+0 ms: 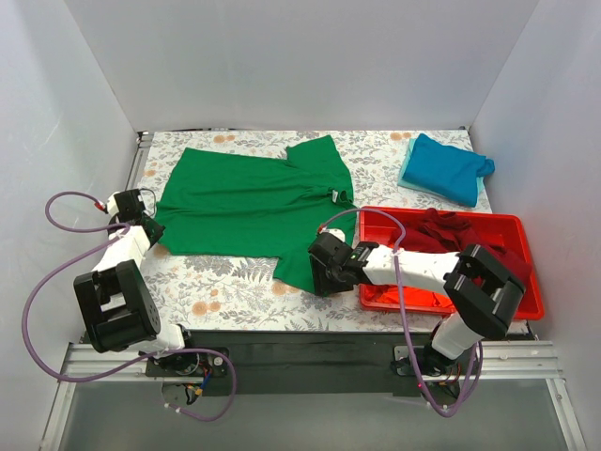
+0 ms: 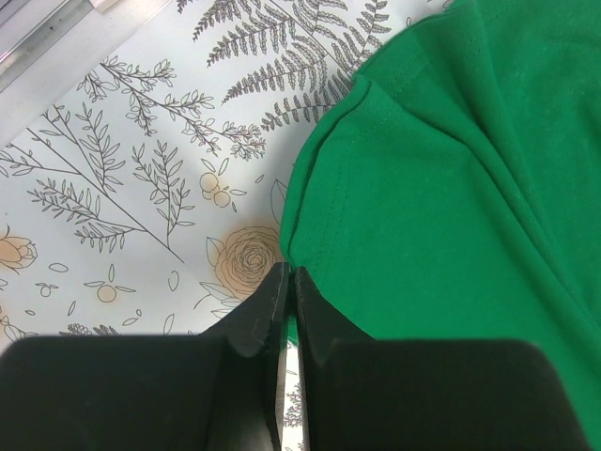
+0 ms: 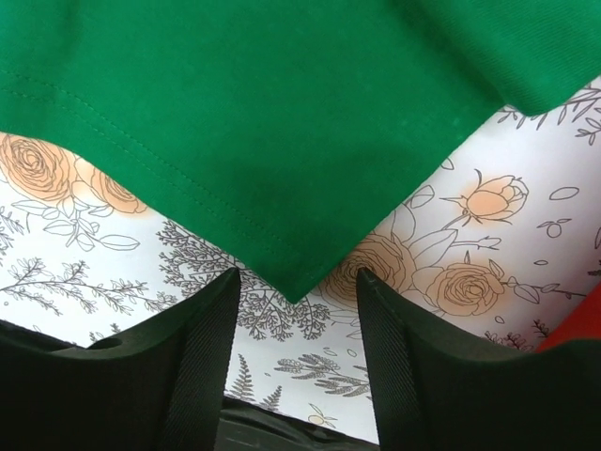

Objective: Fold and stack the t-shirts
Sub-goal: Fold the tshirt

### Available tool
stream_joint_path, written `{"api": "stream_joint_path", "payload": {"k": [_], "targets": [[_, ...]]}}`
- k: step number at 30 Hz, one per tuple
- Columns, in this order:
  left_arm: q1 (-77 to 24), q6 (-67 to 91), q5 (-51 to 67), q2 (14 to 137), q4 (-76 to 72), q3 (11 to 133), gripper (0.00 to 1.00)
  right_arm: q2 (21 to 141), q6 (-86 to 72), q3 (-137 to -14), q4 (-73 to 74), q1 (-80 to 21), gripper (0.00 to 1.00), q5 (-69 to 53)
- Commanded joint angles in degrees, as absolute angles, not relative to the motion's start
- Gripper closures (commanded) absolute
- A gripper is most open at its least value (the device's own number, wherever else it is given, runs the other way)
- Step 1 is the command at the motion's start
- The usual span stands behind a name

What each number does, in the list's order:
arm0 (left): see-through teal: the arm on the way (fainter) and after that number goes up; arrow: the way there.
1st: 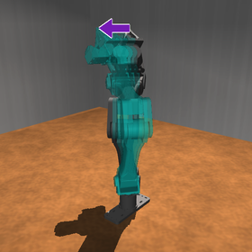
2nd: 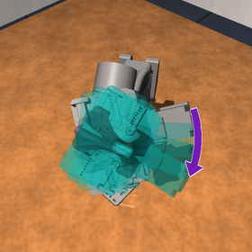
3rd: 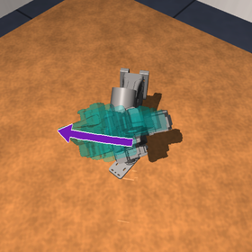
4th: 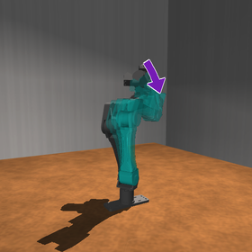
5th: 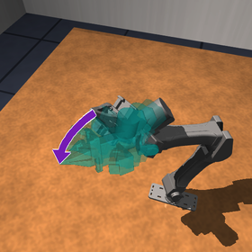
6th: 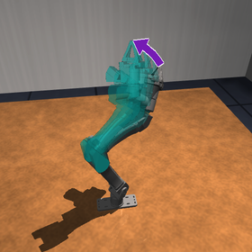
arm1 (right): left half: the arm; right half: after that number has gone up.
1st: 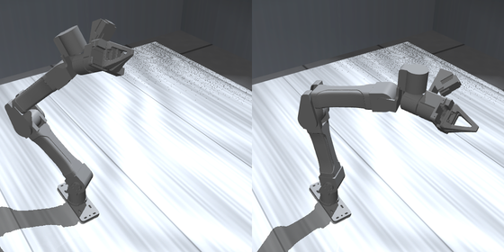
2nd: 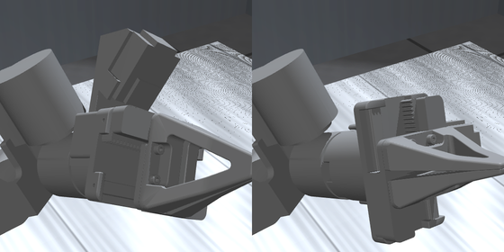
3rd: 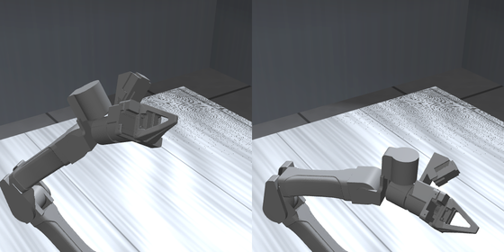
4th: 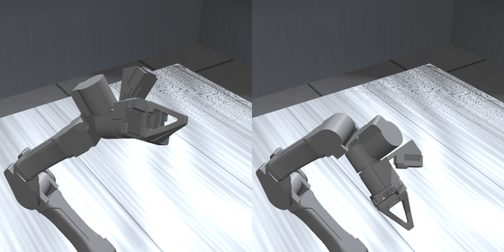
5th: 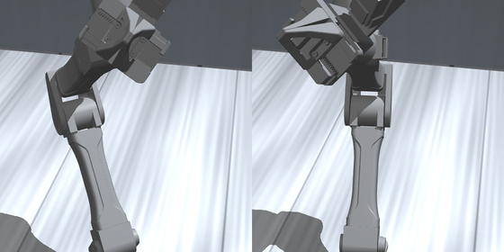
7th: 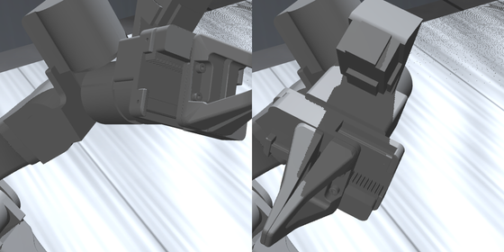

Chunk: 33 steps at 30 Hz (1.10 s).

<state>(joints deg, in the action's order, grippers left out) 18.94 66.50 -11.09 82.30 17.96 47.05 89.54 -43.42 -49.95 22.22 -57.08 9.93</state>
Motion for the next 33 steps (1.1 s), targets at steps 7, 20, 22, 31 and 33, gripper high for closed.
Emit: {"api": "stream_joint_path", "payload": {"k": [7,20,22,31,33], "targets": [[18.72,66.45,-10.37,83.23,17.67,47.81,1.00,91.58,-45.44,-49.83,20.92,-57.48,0.50,10.64],[18.72,66.62,-9.58,83.85,17.58,47.90,1.00,91.41,-46.84,-48.08,22.23,-58.62,0.98,9.67],[18.72,66.62,-8.80,83.50,17.58,47.73,1.00,90.71,-47.11,-48.25,23.55,-59.32,0.99,10.02],[18.63,66.80,-8.79,76.91,19.33,45.70,1.00,84.65,-50.18,-48.16,27.68,-63.89,0.99,11.07],[18.63,66.71,-9.58,75.07,20.21,45.70,1.00,83.85,-50.89,-48.16,28.65,-65.47,0.99,11.51]]}}
